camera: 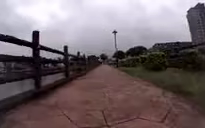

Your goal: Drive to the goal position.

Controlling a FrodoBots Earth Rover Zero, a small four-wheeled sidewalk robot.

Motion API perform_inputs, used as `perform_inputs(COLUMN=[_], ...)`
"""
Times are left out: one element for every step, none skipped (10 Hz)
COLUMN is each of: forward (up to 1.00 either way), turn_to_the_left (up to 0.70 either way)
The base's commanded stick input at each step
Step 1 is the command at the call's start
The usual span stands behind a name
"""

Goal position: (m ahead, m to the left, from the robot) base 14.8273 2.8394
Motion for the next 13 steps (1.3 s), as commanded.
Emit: perform_inputs(forward=[1.0,1.0,1.0,1.0,1.0,1.0,1.0,1.0,1.0,1.0,1.0,1.0,1.0], turn_to_the_left=[0.0,0.0,0.0,0.0,0.0,0.0,0.0,0.0,0.0,0.0,0.0,0.0,0.0])
